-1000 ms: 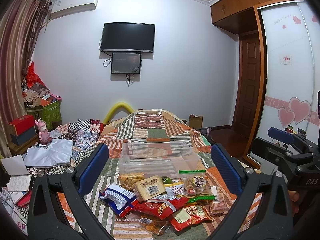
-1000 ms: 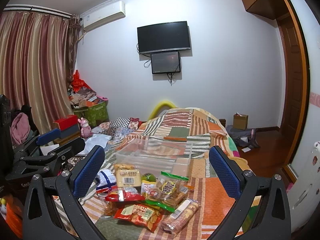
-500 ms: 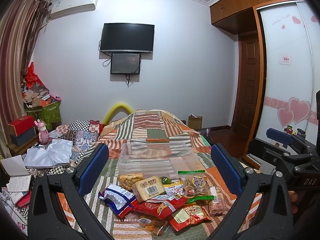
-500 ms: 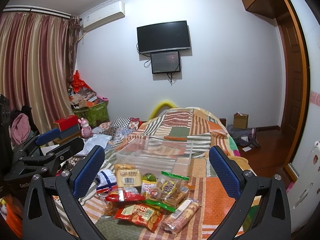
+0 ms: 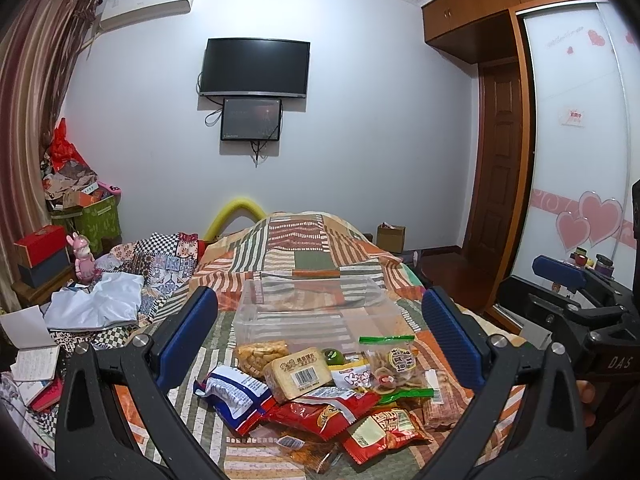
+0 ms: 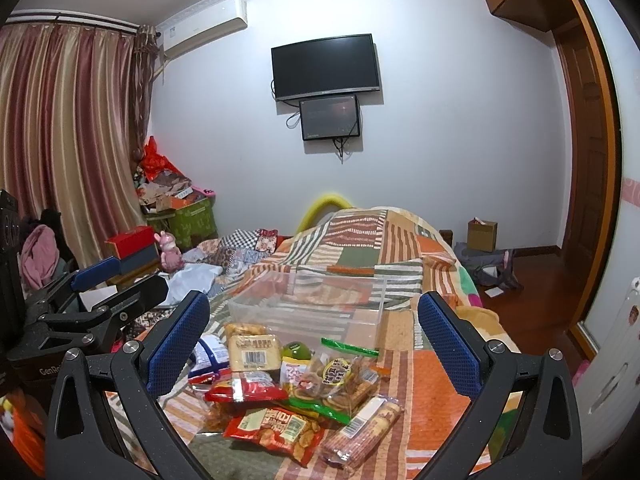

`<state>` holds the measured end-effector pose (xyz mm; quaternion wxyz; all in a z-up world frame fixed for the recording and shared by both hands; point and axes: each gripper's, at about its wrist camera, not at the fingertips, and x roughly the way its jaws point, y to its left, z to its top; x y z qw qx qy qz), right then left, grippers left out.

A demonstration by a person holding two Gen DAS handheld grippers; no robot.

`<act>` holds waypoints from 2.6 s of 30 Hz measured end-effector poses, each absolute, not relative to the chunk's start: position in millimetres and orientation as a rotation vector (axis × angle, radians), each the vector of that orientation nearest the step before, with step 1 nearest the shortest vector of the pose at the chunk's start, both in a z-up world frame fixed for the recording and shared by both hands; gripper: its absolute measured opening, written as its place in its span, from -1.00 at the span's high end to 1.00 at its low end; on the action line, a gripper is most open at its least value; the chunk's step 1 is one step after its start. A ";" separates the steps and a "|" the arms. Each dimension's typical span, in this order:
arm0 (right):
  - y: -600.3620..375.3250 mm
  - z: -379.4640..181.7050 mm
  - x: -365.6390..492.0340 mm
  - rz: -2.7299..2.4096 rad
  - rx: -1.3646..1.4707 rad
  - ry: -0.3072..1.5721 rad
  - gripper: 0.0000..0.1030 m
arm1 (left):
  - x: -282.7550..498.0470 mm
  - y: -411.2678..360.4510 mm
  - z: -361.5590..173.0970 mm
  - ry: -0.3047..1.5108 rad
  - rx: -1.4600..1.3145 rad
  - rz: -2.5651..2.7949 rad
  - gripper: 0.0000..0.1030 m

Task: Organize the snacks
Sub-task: 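Reach down and grasp the green-zip cracker bag with the right tool, then grasp the red chip bag with the left tool while the right tool lifts the zip bag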

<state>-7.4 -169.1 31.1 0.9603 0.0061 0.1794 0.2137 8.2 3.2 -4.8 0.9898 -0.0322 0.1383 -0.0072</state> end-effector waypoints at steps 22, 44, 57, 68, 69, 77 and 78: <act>-174.2 -57.3 75.9 0.432 0.080 0.711 -1.00 | 111.9 48.3 -104.5 0.642 -0.181 -0.007 -1.00; -148.8 -101.4 99.4 0.507 0.051 0.873 -0.39 | 170.2 30.0 -161.1 0.842 -0.156 -0.040 -0.62; -151.3 -97.0 96.6 0.491 0.043 0.838 0.06 | 151.5 45.4 -151.7 0.798 -0.206 -0.031 -0.05; -154.7 -88.0 88.5 0.502 0.045 0.803 0.10 | 124.3 37.4 -128.2 0.767 -0.192 -0.085 0.49; -155.5 -87.5 87.8 0.504 0.048 0.802 0.10 | 121.8 34.0 -127.2 0.774 -0.186 -0.114 0.49; -163.1 -79.8 81.1 0.504 0.065 0.778 0.10 | 105.7 35.8 -114.3 0.771 -0.164 -0.085 -0.17; -163.4 -78.4 80.8 0.504 0.066 0.776 0.10 | 103.9 37.0 -113.5 0.771 -0.170 -0.083 -0.25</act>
